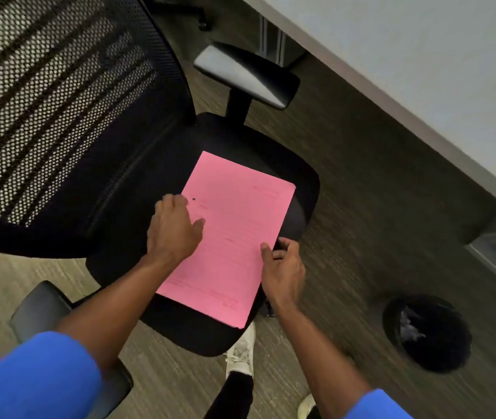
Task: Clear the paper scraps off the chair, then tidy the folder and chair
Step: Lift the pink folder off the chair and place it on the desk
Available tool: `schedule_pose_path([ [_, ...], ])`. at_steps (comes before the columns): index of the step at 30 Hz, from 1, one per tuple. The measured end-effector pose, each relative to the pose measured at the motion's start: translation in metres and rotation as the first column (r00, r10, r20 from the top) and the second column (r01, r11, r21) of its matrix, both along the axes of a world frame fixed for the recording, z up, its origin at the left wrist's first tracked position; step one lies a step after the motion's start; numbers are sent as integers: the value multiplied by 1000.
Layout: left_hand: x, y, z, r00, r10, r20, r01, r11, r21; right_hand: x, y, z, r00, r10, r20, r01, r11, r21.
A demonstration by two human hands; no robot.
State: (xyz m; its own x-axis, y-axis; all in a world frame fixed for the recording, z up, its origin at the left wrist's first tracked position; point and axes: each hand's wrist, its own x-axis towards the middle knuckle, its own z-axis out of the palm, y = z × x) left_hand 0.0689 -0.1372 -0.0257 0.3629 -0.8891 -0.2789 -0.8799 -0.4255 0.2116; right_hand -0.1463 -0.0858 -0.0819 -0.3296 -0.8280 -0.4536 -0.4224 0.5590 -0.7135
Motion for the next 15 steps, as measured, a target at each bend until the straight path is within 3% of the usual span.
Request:
schedule_pose_path([
  [3,20,8,-12,996,84,-16,-84,996,35,8,4,2,1000,8,-19,-7,1000,29],
  [7,32,17,-20,956,231,-181,-227,973,47,14,9,8,999,27,34,-30,996,81],
  [15,34,25,14,884,327,-335,-314,945,94,-11,18,48,997,36,62,-44,991,126],
])
